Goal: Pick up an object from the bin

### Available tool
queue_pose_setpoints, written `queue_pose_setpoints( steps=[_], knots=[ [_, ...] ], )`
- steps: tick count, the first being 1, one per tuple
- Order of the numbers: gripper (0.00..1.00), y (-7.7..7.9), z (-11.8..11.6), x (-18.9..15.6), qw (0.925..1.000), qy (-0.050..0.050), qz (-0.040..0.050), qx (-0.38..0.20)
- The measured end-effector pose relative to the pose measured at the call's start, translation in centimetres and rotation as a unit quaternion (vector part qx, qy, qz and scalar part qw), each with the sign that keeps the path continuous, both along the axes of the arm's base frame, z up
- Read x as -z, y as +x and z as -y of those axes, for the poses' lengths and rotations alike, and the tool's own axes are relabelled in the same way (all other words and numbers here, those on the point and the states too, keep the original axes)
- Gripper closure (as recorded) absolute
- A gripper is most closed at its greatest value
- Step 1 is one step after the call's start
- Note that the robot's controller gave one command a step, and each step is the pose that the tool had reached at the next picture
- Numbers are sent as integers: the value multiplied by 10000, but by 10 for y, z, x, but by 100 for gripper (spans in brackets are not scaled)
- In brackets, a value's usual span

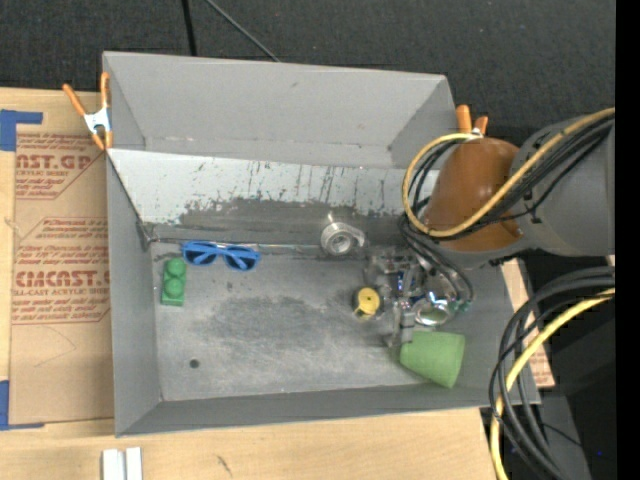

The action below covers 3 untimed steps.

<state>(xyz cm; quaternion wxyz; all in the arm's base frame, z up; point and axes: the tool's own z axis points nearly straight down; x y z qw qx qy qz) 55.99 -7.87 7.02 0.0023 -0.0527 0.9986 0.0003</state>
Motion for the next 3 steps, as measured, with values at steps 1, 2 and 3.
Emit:
queue_pose_setpoints(
  steps=[1, 2, 3],
  knots=[
    [0, 20, -16, 0, 9998, -1, -2, -194],
    [100, 20, -15, -1, 9998, -1, 0, -189],
    [100, 20, -16, -118, 9996, -12, 28, -283]
  ],
)
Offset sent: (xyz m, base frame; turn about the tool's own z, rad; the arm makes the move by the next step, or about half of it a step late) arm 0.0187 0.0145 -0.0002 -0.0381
